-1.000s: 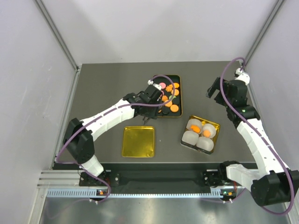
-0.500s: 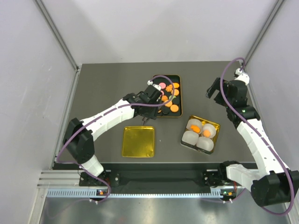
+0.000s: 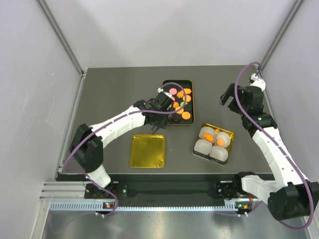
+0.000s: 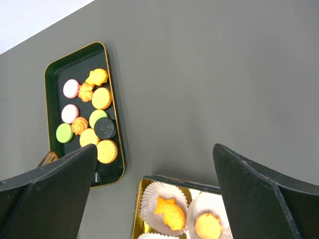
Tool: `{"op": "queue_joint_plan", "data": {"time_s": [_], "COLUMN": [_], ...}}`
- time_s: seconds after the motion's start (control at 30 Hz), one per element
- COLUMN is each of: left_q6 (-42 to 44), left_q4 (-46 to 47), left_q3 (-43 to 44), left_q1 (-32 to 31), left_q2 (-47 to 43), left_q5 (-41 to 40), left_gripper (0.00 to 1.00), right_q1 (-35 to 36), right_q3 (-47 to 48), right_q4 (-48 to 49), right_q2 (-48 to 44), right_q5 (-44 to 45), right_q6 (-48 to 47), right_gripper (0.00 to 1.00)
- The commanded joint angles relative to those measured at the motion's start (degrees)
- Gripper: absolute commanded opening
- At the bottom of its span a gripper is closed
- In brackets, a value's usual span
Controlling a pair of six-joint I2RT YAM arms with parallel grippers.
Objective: Pack the cookies
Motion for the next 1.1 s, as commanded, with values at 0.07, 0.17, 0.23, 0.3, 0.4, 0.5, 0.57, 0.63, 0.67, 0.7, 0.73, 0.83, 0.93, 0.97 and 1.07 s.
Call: {"op": "queue_joint_plan", "data": {"time_s": [0.07, 0.17, 0.23, 0.3, 0.4, 0.5, 0.57, 0.63, 0.67, 0.7, 0.73, 0.83, 0.93, 0.97, 1.07], "left_q6": [0.82, 0.82, 0.90, 0.82, 1.08, 1.17, 1.17, 1.17, 1.08, 1.08, 1.08, 1.08, 1.25, 1.25, 1.25], "left_q4": [0.93, 0.85, 0.85, 0.67, 0.23, -1.17, -1.35, -1.35, -1.35, -1.26, -1.26, -1.70, -2.32, -2.49, -2.84], "left_q3": [-0.67, -0.85, -0.85, -0.68, -0.15, 0.90, 0.91, 0.91, 0.91, 0.82, 0.82, 0.91, 0.91, 1.08, 1.17], "left_q1": [0.30, 0.30, 0.22, 0.22, 0.30, 0.30, 0.30, 0.30, 0.30, 0.30, 0.30, 0.30, 0.30, 0.30, 0.30], "left_q2": [-0.23, -0.58, -0.58, -0.67, -0.76, 0.38, 1.00, 1.18, 1.27, 1.35, 1.36, 1.18, 0.74, 0.74, 0.21], "left_q5": [0.23, 0.40, 0.75, 1.63, 3.13, 3.48, 3.13, 2.95, 2.69, 2.60, 2.60, 2.08, 1.72, 1.72, 1.81], "left_gripper": [0.51, 0.51, 0.51, 0.51, 0.51, 0.51, 0.51, 0.51, 0.51, 0.51, 0.51, 0.50, 0.50, 0.50, 0.50], "right_q1": [-1.02, -1.11, -1.02, -1.02, -1.02, -1.11, -1.02, -1.02, -1.02, -1.02, -1.02, -1.02, -1.02, -1.02, -1.11], "right_q3": [-0.42, -0.51, -0.60, -0.69, -0.69, -0.77, -0.77, -0.86, -0.86, -0.86, -0.86, -0.86, -0.86, -0.86, -0.95], "right_q4": [3.02, 3.10, 3.19, 3.02, 3.02, 3.02, 3.02, 3.02, 3.10, 3.02, 3.02, 3.10, 3.10, 3.19, 3.19], "right_q2": [-1.39, -1.56, -1.39, -1.47, -1.65, -1.56, -1.47, -1.56, -1.56, -1.56, -1.56, -1.56, -1.65, -1.65, -1.65], "right_q5": [0.13, 0.13, 0.04, -0.04, 0.13, 0.04, 0.04, 0.04, 0.13, 0.13, 0.05, 0.04, -0.04, -0.13, -0.13], "right_q6": [0.16, 0.16, 0.25, 0.24, 0.16, 0.25, 0.24, 0.07, 0.16, 0.16, 0.07, 0.16, 0.16, 0.16, 0.07], "right_gripper": [1.00, 1.00, 1.00, 1.00, 1.00, 1.00, 1.00, 1.00, 1.00, 1.00, 1.00, 1.00, 1.00, 1.00, 1.00]}}
